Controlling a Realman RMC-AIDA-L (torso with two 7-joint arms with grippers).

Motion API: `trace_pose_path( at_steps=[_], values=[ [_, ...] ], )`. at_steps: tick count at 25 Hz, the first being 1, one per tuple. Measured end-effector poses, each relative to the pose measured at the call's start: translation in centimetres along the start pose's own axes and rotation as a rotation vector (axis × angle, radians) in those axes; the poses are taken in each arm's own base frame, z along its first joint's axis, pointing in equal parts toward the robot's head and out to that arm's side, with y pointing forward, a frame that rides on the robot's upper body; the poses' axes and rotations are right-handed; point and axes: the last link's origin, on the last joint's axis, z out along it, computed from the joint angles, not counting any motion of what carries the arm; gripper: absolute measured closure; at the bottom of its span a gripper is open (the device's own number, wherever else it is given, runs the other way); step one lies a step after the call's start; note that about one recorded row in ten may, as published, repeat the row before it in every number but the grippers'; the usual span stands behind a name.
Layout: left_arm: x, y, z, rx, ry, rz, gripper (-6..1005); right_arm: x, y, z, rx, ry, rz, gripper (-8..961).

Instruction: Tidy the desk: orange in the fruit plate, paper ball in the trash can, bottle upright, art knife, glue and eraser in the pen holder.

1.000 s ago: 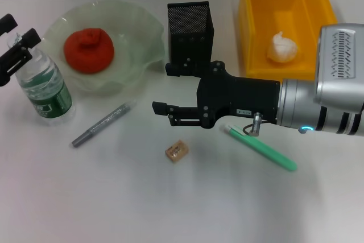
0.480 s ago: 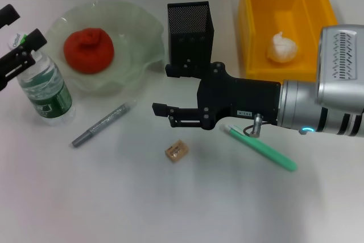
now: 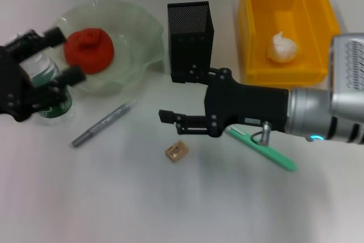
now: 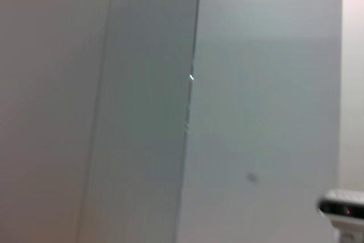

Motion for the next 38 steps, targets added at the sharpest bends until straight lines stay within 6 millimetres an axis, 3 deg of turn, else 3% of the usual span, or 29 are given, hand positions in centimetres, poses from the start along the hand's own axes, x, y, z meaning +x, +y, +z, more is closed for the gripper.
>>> trace_pose_path(
  at_steps=[7,10,14,19,29,33,38],
  values=[
    [-1.3,0.2,1.5,-0.083,-0.104,-0.056,220,-0.4,0.8,-2.8,0.004,-0.083,0.014,165],
    [-2.0,0.4,2.5,-0.102,-0.142,-0.070,220,-1.1,0.8,-5.4,0.041,-0.120,0.000,165],
    [-2.2,0.4,2.7,-0.104,-0.149,-0.072,221,-1.8,0.7,-7.0,0.054,-0.125,0.005,165],
    [-3.5,1.1,4.4,-0.142,-0.156,-0.095,221,-2.4,0.4,-8.4,0.048,-0.099,0.028,165],
    [-4.2,1.0,4.8,-0.121,-0.164,-0.111,221,-2.2,-0.3,-8.5,0.086,-0.064,0.104,165],
    [-4.5,0.9,4.7,-0.114,-0.175,-0.113,221,-3.3,-2.3,-8.0,0.105,0.122,0.253,165],
    [-4.7,0.8,4.9,-0.105,-0.193,-0.112,221,-7.0,-4.2,-5.7,0.140,0.470,0.344,165]
  ],
)
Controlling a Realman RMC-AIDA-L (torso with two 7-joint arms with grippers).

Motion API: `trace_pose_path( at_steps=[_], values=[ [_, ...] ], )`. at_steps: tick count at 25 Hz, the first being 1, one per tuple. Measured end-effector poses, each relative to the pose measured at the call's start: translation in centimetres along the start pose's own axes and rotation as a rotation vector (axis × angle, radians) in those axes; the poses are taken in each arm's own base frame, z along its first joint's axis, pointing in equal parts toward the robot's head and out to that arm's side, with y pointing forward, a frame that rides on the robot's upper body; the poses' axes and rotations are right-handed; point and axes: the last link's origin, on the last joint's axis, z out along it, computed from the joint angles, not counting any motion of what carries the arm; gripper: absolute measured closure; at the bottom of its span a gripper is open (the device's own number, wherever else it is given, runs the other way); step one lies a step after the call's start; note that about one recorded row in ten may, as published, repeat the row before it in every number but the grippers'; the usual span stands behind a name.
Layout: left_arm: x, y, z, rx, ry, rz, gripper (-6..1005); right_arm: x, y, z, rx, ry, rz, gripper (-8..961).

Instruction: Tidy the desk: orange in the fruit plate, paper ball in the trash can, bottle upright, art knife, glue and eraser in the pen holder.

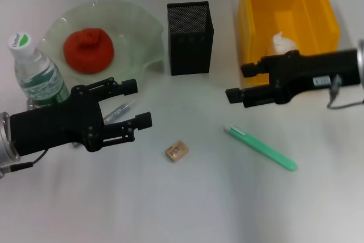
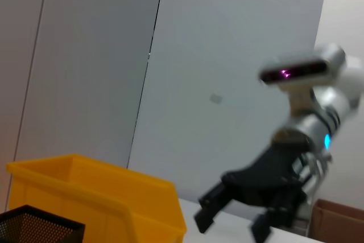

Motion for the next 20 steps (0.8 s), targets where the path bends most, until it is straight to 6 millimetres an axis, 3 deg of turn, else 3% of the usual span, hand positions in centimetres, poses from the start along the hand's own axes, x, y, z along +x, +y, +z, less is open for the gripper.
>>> trace_pose_path(
  at_steps=[2,3,7,13,20],
  values=[
    [0.0,0.0,0.1,0.001,-0.002,0.001,221,-3.3,0.3,0.2,0.080,0.183,0.031,165],
    [0.0,-0.1,0.1,0.003,-0.003,0.001,221,-3.3,0.3,0.2,0.080,0.183,0.031,165],
    [-0.1,-0.2,0.4,0.007,-0.001,0.003,221,-7.1,0.7,1.1,0.181,0.410,0.070,165],
    [-0.2,-0.1,0.5,0.008,0.006,0.019,220,-7.7,1.2,3.3,0.250,0.612,0.052,165],
    [-0.1,-0.3,0.4,0.014,0.008,0.022,220,-5.8,1.6,5.9,0.248,0.748,0.006,166]
  ],
)
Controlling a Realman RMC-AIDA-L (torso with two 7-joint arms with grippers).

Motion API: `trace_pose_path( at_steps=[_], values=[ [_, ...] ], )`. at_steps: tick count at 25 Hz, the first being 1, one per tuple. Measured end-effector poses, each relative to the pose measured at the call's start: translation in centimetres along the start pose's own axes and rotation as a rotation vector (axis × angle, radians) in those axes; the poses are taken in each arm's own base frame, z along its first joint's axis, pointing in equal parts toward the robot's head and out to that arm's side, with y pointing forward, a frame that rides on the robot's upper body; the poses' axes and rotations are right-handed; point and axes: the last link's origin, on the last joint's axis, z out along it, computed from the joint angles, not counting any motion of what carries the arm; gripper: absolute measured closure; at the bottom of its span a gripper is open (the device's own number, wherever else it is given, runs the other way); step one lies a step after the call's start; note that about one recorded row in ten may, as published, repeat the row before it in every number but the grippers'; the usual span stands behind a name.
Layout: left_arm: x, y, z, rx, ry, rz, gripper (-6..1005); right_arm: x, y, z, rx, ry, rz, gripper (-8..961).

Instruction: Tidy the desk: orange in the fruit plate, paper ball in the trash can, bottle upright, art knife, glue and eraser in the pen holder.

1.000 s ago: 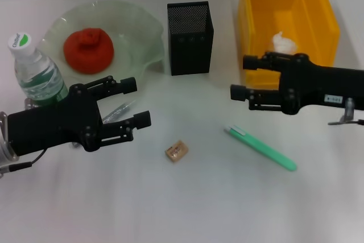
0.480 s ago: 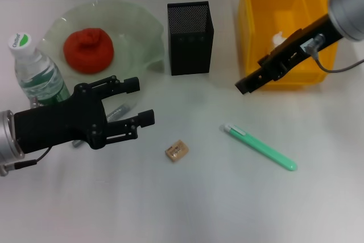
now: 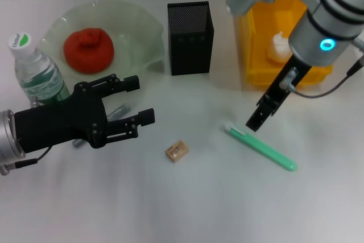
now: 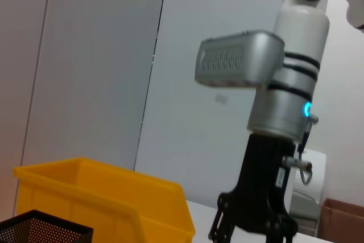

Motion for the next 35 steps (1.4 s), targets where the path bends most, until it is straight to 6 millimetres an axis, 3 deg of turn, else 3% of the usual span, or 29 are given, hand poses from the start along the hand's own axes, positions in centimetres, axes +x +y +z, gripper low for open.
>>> trace_pose_path(
  at_steps=[13,27,31,35],
  values=[
    [0.0,-0.2,0.0,0.012,-0.004,0.001,220,0.4,0.1,3.5,0.009,0.058,-0.012,210],
    [-0.1,-0.2,0.1,0.016,-0.004,-0.002,221,0.5,0.8,5.1,0.009,0.081,-0.044,261],
    [-0.2,-0.1,0.1,0.014,-0.002,-0.006,221,0.5,0.8,5.4,0.008,0.082,-0.045,509],
    [-0.2,-0.2,0.1,0.015,-0.002,0.001,221,0.4,0.8,5.4,0.008,0.077,-0.045,525]
  ],
)
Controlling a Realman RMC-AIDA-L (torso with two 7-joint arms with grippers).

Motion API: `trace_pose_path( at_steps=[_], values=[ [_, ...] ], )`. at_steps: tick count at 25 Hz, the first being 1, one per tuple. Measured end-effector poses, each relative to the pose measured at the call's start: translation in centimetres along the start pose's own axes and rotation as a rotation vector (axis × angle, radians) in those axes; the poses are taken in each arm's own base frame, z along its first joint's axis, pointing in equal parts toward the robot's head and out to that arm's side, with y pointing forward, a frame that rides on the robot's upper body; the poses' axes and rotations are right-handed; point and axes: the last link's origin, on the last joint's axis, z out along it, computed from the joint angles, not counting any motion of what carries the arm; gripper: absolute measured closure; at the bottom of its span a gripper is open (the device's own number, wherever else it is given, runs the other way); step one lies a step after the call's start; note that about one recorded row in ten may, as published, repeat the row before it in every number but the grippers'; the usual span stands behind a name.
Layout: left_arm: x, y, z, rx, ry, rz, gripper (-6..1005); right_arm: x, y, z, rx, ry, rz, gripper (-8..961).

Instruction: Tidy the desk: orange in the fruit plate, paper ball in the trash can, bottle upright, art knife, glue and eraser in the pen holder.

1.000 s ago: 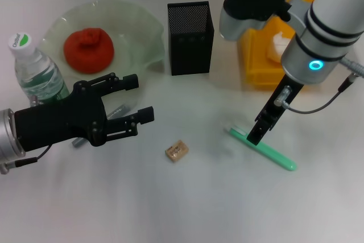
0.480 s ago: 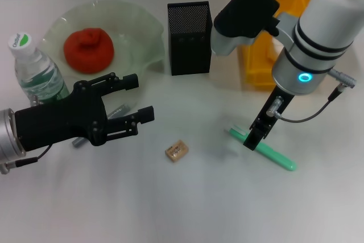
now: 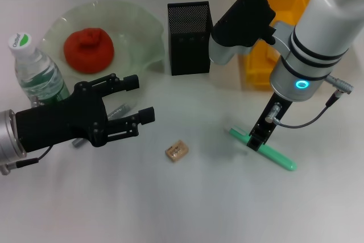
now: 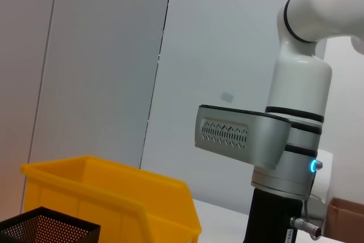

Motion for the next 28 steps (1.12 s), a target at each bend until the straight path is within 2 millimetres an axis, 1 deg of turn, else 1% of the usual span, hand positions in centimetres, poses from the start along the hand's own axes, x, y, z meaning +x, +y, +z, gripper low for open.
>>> trace_pose_path(
  at_steps=[7,23,28],
  values=[
    [0.0,0.0,0.0,0.002,0.001,0.001,221,-0.1,0.6,0.5,-0.004,0.007,-0.028,551],
    [0.1,0.0,0.0,0.004,0.006,0.001,221,0.0,0.4,1.0,0.001,0.009,-0.019,558],
    [0.1,-0.1,0.0,0.006,0.010,0.001,221,0.0,0.3,1.2,0.003,0.008,-0.017,590]
  ],
)
